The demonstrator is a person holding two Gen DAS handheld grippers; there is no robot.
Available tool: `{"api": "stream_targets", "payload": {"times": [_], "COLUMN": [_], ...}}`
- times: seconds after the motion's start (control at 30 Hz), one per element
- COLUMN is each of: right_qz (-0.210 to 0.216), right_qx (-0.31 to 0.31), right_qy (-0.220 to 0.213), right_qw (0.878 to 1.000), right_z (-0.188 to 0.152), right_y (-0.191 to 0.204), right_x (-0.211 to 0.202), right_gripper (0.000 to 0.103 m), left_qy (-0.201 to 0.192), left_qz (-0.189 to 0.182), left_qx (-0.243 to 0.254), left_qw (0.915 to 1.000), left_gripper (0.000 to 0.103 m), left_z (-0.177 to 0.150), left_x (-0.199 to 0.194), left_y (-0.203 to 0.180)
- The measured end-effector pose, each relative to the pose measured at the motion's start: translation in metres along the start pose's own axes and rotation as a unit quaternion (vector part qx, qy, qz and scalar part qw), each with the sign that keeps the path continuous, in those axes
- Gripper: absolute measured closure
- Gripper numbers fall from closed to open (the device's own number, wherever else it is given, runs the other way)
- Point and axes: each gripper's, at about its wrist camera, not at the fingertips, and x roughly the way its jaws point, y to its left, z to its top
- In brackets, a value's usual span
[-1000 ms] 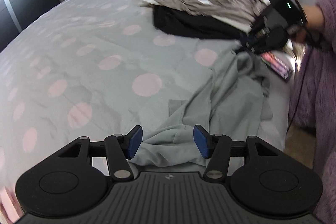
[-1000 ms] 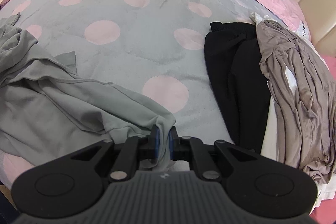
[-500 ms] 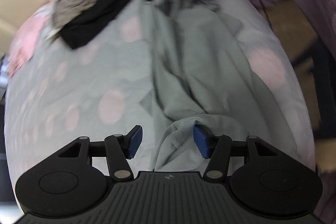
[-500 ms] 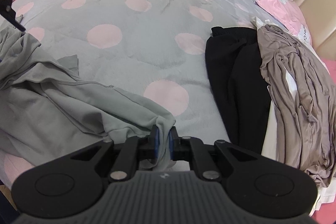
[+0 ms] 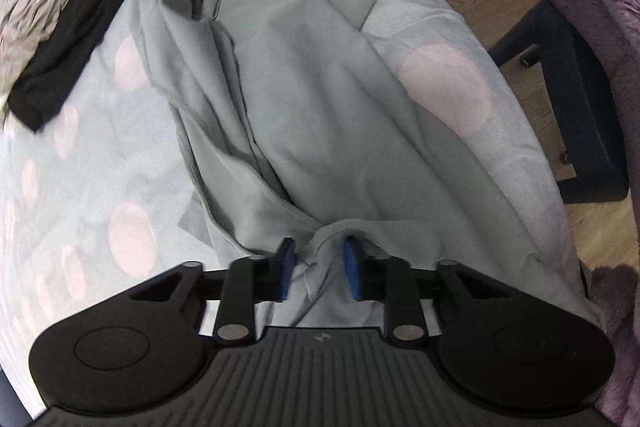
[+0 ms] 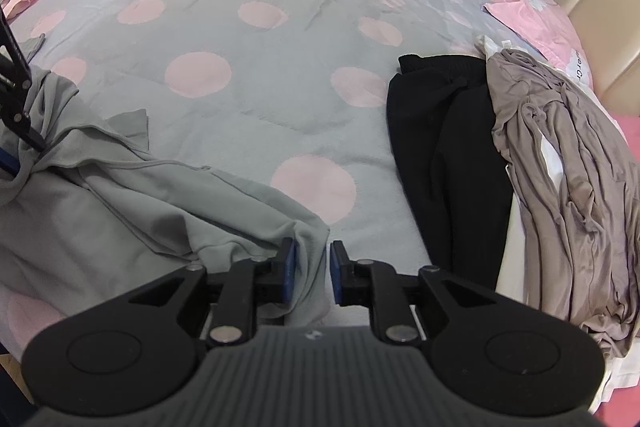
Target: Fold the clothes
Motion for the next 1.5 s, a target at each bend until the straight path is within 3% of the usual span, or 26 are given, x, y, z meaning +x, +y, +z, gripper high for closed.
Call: {"api": "stream_targets", "payload": {"times": [0.13, 0.23, 0.37, 0.5, 0.57, 0.6, 0.73, 0.8, 0.87, 0.97, 1.13, 1.2, 1.27, 1.37, 1.5], "right_qz": [0.005, 0.009, 0.014, 0.011, 0.018, 0.020, 0.019, 0.024, 0.034, 0.037, 0.049, 0.065, 0.072, 0.081, 0.124], "right_qx": [0.005, 0.005, -0.015, -0.020, -0.010, -0.008, -0.011, -0.013, -0.024, -0.039, -0.051, -0.070, -0.102, -0.138, -0.139], "right_qy": [-0.005, -0.014, -0.027, -0.042, -0.056, -0.062, -0.072, -0.073, -0.076, -0.080, -0.072, -0.068, -0.066, -0.055, -0.038], "right_qw": [1.000, 1.000, 0.999, 0.999, 0.998, 0.998, 0.997, 0.997, 0.996, 0.995, 0.995, 0.993, 0.990, 0.986, 0.982], "right_z": [-0.003, -0.006, -0.010, -0.014, -0.012, -0.010, 0.000, 0.005, 0.010, 0.014, 0.019, 0.022, 0.025, 0.031, 0.038], "right_y": [-0.004, -0.005, -0.001, -0.004, -0.008, -0.009, -0.008, -0.005, 0.001, 0.009, 0.009, 0.007, 0.005, -0.002, -0.015], "right_x": [-0.005, -0.011, -0.021, -0.030, -0.035, -0.036, -0.040, -0.041, -0.043, -0.046, -0.044, -0.044, -0.044, -0.035, -0.011], "right_gripper": [0.082, 0.078, 0.068, 0.067, 0.067, 0.067, 0.067, 0.067, 0.067, 0.066, 0.066, 0.063, 0.057, 0.057, 0.057], "left_qy": [-0.016, -0.040, -0.072, -0.096, -0.099, -0.100, -0.103, -0.107, -0.111, -0.115, -0.087, -0.073, -0.061, -0.049, -0.040], "left_qz": [0.019, 0.044, 0.082, 0.116, 0.133, 0.139, 0.152, 0.153, 0.154, 0.158, 0.147, 0.135, 0.122, 0.109, 0.092], "left_qx": [-0.081, -0.177, -0.313, -0.435, -0.464, -0.471, -0.452, -0.419, -0.382, -0.317, -0.188, -0.136, -0.093, -0.046, -0.035], "left_qw": [0.9964, 0.9824, 0.9434, 0.8879, 0.8699, 0.8654, 0.8729, 0.8884, 0.9045, 0.9280, 0.9673, 0.9788, 0.9863, 0.9918, 0.9943], "left_gripper": [0.093, 0.094, 0.100, 0.101, 0.101, 0.101, 0.101, 0.096, 0.077, 0.058, 0.057, 0.057, 0.057, 0.057, 0.057], "left_z": [-0.013, -0.035, -0.073, -0.111, -0.126, -0.131, -0.135, -0.127, -0.115, -0.094, -0.054, -0.041, -0.030, -0.020, -0.013], "left_x": [-0.017, -0.040, -0.067, -0.092, -0.098, -0.100, -0.103, -0.103, -0.104, -0.098, -0.068, -0.055, -0.044, -0.030, -0.014], "left_y": [0.005, 0.011, 0.014, 0.011, 0.004, 0.001, -0.011, -0.014, -0.019, -0.023, -0.028, -0.030, -0.030, -0.028, -0.020]}}
